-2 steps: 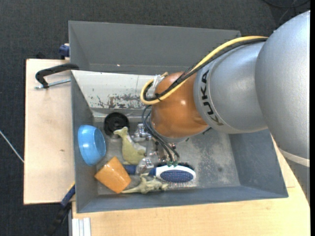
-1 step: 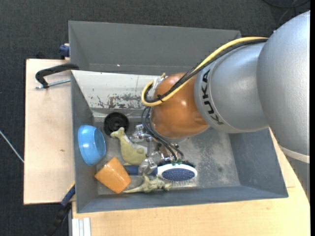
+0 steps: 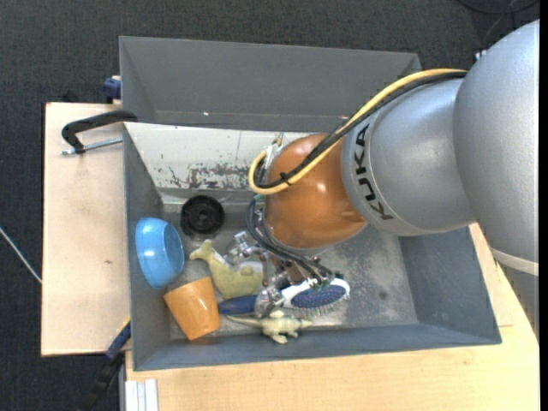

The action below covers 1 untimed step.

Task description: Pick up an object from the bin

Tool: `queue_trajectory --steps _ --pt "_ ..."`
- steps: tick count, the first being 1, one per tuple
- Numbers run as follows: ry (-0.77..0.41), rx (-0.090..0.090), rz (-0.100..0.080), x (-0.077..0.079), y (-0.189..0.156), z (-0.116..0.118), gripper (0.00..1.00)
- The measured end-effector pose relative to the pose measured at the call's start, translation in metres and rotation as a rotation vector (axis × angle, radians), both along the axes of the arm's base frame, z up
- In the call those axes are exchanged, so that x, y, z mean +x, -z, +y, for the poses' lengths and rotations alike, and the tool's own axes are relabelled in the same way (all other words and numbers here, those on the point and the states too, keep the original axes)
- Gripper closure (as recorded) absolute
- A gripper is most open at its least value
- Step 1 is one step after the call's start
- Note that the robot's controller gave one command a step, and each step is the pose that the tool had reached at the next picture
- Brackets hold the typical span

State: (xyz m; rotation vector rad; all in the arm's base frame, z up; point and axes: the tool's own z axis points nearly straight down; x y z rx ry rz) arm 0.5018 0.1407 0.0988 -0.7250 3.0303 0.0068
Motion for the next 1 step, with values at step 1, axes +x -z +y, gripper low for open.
queue_trajectory --steps 1 --pt "0.0 -0.009 0.02 -0.0041 0.001 -0.0026 1.0"
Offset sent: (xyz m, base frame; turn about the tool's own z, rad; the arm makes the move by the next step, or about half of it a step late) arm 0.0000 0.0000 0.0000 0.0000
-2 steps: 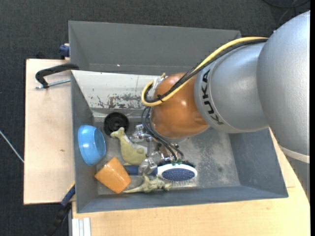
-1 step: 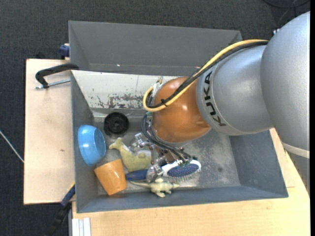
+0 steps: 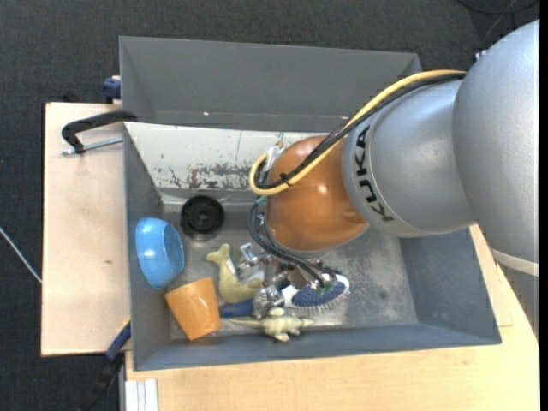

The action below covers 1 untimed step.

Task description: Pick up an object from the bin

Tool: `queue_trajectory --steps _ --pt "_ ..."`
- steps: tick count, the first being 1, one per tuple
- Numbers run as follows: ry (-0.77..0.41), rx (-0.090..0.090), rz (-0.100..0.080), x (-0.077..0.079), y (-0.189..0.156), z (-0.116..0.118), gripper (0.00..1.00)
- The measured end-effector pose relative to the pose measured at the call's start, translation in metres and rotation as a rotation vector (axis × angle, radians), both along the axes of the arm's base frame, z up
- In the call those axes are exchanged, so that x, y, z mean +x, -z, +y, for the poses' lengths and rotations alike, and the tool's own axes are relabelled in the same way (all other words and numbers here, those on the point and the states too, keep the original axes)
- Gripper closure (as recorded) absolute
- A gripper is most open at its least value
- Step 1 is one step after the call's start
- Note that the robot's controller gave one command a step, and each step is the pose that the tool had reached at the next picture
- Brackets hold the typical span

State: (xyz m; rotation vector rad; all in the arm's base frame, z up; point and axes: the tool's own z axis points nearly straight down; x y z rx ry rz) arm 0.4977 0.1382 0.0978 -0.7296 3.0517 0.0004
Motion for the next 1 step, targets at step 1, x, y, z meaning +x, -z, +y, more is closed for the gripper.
queue_trajectory --steps 1 --pt "-0.279 0.001 -0.012 0.0145 -0.2125 -0.006 1.0"
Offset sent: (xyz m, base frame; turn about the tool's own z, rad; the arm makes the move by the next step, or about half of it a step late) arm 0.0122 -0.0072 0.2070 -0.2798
